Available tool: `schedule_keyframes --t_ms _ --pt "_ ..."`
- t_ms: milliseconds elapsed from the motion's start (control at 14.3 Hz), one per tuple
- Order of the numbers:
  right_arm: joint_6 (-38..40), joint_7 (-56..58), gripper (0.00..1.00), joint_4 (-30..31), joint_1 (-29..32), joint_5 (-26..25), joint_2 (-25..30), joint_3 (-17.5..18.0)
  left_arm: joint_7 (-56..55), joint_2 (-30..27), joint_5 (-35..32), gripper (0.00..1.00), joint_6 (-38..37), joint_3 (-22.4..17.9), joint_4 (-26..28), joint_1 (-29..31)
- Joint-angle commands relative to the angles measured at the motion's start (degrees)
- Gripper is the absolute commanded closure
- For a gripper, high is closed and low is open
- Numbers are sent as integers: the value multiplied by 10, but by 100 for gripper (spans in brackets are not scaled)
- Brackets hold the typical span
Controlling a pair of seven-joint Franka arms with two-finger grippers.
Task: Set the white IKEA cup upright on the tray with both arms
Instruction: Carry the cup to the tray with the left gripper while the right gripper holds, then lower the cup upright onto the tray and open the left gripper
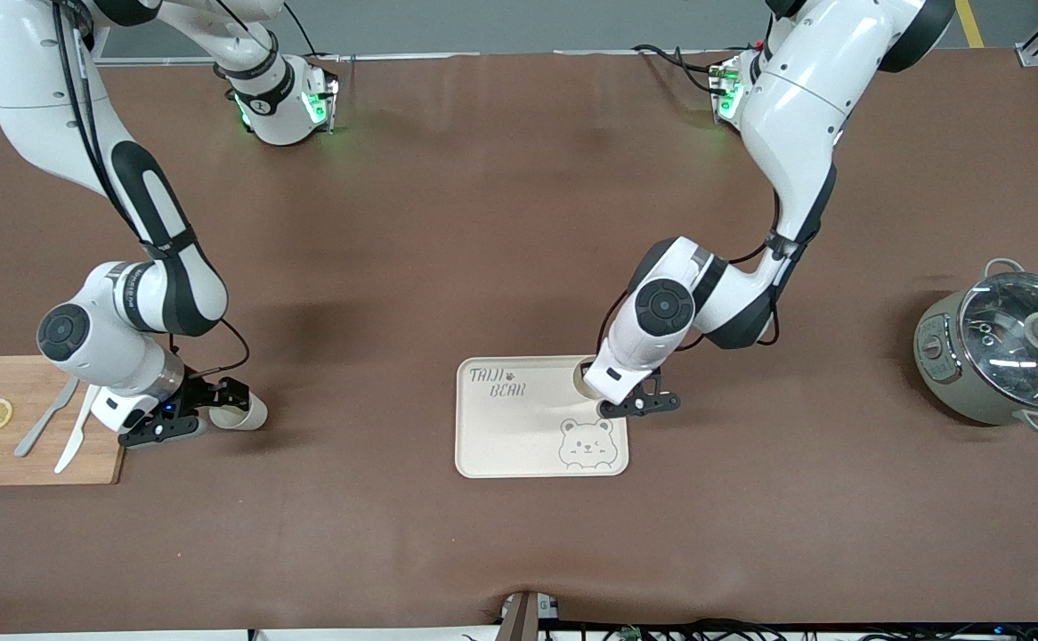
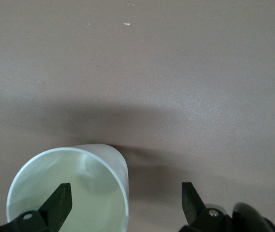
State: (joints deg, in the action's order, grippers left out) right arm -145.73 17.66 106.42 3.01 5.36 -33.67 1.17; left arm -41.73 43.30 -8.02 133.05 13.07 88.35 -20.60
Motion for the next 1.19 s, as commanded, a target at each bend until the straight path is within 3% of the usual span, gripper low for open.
schedule_keyframes --t_ms 0,350,420,490,771,1121 --pt "-9 10 23 2 -3 10 -1 0 -14 12 -19 100 -3 -8 -18 -9" --pt "-9 10 81 0 -7 11 -1 0 -21 18 -42 100 0 -8 -18 -9" --pt "-9 9 92 0 -9 11 -1 0 -22 18 -43 37 0 -7 -18 -8" --pt "-9 9 100 0 -9 11 -1 0 -23 15 -45 0 0 -8 -18 -9" --pt "-6 4 100 -3 -13 11 -1 0 -46 -19 -38 0 -18 -5 -21 -2" --pt "19 -13 100 -38 -22 14 3 5 -34 -59 -6 0 -180 1 -92 23"
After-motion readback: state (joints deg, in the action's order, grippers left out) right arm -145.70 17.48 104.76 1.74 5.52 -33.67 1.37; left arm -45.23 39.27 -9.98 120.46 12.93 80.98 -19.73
